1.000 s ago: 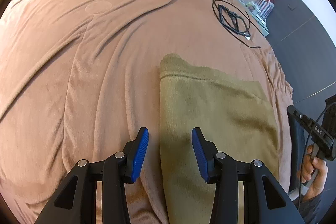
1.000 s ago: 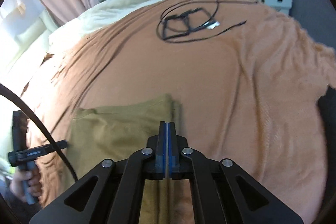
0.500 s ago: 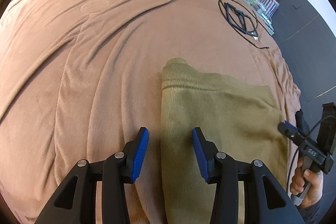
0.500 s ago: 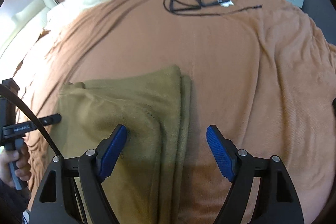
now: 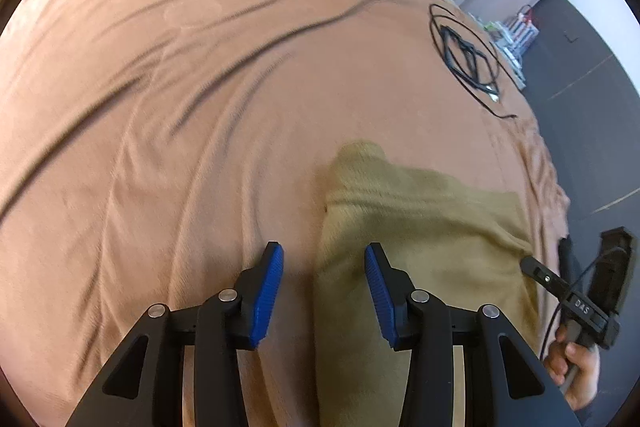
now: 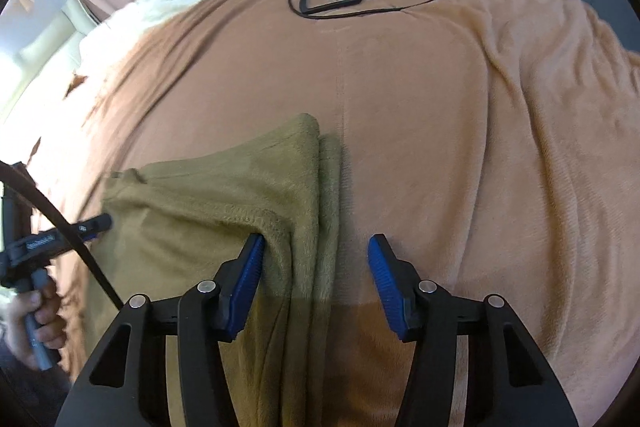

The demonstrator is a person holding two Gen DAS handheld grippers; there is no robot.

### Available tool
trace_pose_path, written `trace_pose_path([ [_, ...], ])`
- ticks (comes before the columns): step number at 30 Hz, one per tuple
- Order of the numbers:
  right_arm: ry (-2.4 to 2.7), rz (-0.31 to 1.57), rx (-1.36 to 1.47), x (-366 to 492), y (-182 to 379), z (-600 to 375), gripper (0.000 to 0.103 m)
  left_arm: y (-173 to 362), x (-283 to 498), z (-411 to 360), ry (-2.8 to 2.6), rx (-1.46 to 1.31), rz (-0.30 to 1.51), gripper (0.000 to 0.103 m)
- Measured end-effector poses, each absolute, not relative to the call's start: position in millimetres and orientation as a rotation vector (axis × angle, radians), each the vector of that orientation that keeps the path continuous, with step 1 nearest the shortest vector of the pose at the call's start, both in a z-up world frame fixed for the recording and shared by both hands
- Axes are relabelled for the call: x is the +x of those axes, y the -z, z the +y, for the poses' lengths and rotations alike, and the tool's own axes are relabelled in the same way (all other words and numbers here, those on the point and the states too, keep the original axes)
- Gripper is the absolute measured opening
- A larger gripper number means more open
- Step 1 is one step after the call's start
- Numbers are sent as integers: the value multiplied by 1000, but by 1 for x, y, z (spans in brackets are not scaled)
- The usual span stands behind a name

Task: Fold small clothes

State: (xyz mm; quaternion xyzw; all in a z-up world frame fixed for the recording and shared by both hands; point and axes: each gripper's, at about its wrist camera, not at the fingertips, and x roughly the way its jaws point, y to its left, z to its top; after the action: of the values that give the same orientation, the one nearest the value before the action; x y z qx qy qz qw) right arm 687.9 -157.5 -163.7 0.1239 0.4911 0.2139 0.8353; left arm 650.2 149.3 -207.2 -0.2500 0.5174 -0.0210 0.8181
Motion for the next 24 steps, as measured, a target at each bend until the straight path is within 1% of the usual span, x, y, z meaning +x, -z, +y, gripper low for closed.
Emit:
trace_pose_path([
  [6, -558, 1093, 398, 683, 169, -181, 51, 209, 637, 156, 115, -638, 1135, 45],
  [10, -622, 1140, 449, 683, 178, -190, 52, 209, 633, 156, 134, -657, 1150, 45],
  [16, -683, 1155, 537, 693, 189, -202, 51, 214, 639, 154, 162, -675, 1147, 44],
  [18, -696, 1145, 563, 698, 193, -205, 49, 216, 644, 156, 161, -692, 1135, 44],
  [20, -696, 1138, 579, 705, 199, -203, 41, 218, 649, 157, 159, -703, 1122, 43],
  [22, -695, 1138, 597, 711, 204, -203, 38, 218, 655, 157, 153, -698, 1109, 40],
  [24, -692, 1133, 603, 716, 208, -202, 34, 219, 660, 157, 144, -690, 1107, 29],
])
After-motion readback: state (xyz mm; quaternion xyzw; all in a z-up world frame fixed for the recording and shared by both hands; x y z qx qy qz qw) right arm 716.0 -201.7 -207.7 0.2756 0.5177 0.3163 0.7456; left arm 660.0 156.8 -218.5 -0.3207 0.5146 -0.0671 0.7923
